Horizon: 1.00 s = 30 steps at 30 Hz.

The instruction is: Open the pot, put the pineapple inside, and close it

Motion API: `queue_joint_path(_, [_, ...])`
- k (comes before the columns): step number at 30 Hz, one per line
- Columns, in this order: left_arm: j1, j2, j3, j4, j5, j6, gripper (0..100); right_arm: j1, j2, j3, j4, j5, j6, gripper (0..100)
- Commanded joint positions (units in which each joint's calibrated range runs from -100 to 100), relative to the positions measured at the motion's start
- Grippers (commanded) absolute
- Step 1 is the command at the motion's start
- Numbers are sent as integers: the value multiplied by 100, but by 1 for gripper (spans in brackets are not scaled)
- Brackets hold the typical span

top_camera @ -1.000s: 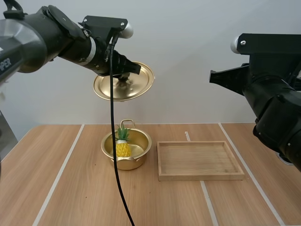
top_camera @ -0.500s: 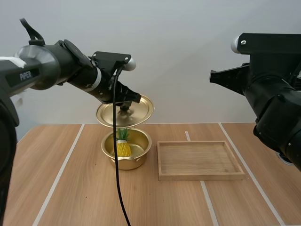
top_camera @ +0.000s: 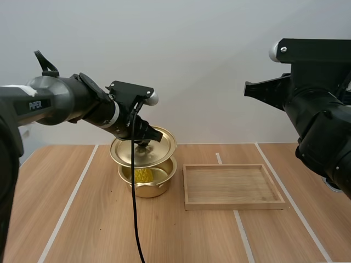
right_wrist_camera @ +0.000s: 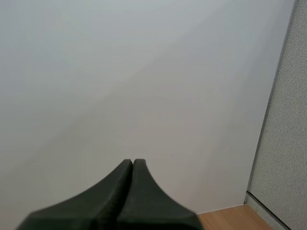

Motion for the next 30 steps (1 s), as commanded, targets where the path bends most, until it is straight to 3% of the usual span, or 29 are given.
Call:
queue_joint_path(1, [-19,-8,160,-333,-352,220,0,-22,-58,3,0,53,0,0])
queue_joint_path(30, [-19,1102,403,-938,-1016,1081,0,-22,-58,3,0,53,0,0])
